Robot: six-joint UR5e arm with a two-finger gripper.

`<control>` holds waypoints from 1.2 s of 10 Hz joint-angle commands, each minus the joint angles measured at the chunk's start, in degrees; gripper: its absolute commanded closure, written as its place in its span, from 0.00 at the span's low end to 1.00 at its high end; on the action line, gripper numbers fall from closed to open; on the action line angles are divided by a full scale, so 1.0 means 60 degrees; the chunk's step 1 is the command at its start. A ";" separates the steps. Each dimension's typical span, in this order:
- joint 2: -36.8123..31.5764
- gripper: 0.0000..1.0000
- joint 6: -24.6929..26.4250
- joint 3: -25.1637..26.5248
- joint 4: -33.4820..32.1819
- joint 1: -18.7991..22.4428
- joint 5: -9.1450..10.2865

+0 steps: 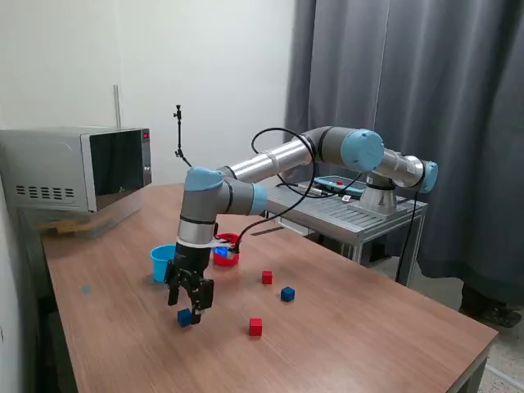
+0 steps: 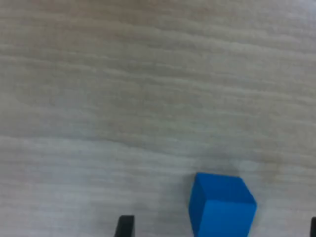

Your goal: Place red objects in the red bin, and blue objects in the blue bin.

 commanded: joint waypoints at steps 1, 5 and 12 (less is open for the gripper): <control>0.0000 0.00 0.0000 0.0004 -0.0140 0.0000 -0.0008; 0.0000 0.00 0.0000 0.0092 -0.0111 0.0000 -0.0008; -0.0014 1.00 0.0000 0.0136 -0.0111 0.0000 -0.0008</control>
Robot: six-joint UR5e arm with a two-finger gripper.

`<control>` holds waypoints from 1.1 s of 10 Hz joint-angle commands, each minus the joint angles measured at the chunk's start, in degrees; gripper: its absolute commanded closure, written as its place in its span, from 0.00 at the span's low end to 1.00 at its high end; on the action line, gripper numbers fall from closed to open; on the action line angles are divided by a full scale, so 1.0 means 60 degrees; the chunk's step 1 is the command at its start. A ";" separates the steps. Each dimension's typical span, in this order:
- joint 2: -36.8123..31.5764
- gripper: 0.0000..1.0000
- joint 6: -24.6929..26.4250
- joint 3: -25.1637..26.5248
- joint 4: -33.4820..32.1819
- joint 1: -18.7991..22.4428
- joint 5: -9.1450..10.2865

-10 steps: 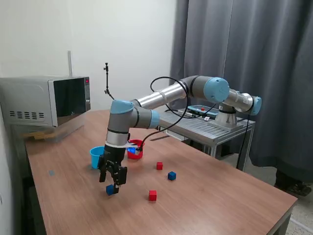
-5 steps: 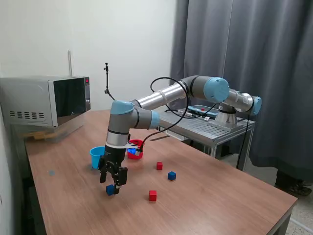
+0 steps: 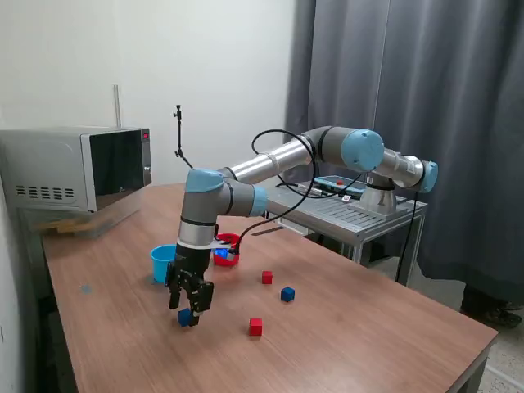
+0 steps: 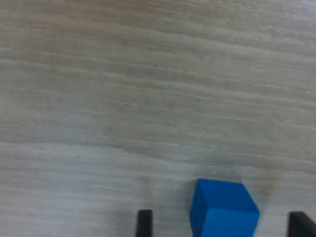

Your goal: Place red objects in the red bin, and blue objects in the blue bin.

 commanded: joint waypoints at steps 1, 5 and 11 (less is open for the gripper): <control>0.0000 1.00 0.0000 0.0003 -0.0025 0.0000 0.0000; 0.0014 1.00 0.0015 0.0032 -0.0040 0.0000 0.0015; -0.0598 1.00 0.0000 0.0076 -0.0611 0.0029 0.0015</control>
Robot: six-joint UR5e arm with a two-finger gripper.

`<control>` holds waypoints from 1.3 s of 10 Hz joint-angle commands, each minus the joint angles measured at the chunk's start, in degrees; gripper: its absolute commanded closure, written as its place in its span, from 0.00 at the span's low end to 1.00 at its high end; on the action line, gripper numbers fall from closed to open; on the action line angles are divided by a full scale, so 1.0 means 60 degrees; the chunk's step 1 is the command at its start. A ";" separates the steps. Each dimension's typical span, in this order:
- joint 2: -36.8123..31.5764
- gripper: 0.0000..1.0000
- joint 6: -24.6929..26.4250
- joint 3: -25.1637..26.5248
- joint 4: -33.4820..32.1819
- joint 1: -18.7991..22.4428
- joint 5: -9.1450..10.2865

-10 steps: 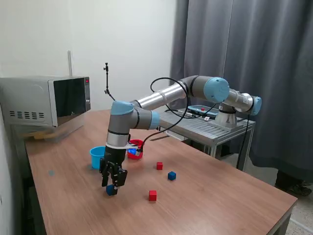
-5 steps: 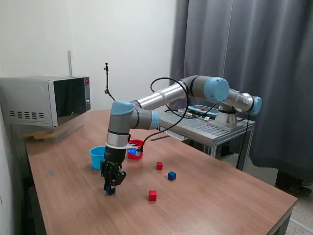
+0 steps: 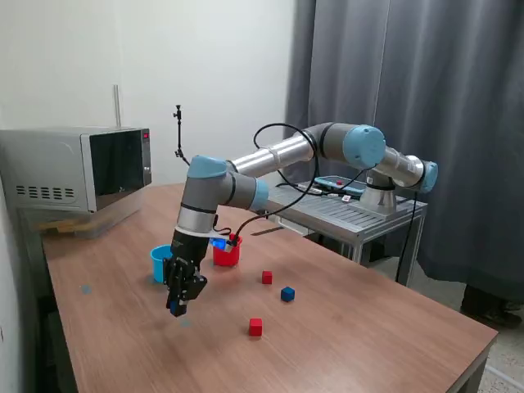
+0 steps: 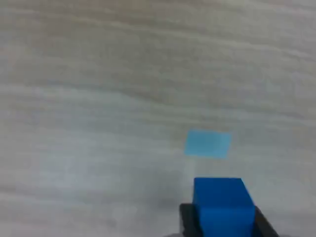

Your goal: Place red objects in the red bin, and blue objects in the blue bin.

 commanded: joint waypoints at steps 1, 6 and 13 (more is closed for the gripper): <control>-0.0711 1.00 -0.0002 0.0240 -0.0060 0.0021 0.0000; -0.1840 1.00 -0.0031 0.1761 -0.0031 0.0299 -0.0029; -0.3028 1.00 -0.0016 0.3405 0.0028 -0.0418 -0.0600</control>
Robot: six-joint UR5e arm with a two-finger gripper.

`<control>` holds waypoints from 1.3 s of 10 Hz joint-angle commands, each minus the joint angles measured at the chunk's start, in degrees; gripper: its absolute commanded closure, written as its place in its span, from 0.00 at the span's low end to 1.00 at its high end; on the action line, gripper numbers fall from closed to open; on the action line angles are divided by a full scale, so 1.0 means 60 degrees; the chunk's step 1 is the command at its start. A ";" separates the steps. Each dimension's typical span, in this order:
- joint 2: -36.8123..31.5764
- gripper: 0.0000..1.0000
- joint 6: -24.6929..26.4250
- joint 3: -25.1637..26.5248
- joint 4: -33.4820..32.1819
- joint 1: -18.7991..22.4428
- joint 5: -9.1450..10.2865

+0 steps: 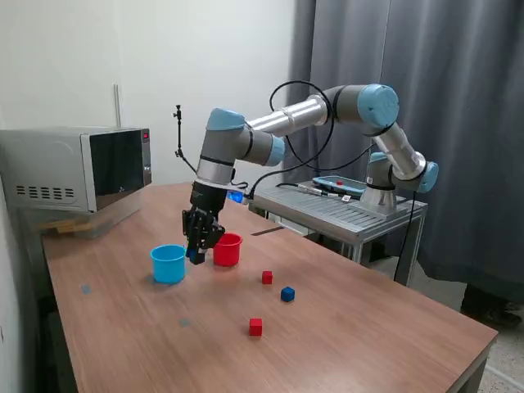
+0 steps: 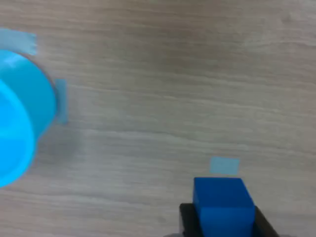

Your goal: Place red objects in the red bin, and blue objects in the blue bin.

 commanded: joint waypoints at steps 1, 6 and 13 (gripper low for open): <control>-0.0387 1.00 0.0001 0.0396 0.0001 -0.0270 -0.0027; -0.1092 1.00 0.0015 0.1437 0.0001 -0.0929 -0.0042; -0.1165 1.00 -0.0029 0.1525 0.0059 -0.1545 -0.0012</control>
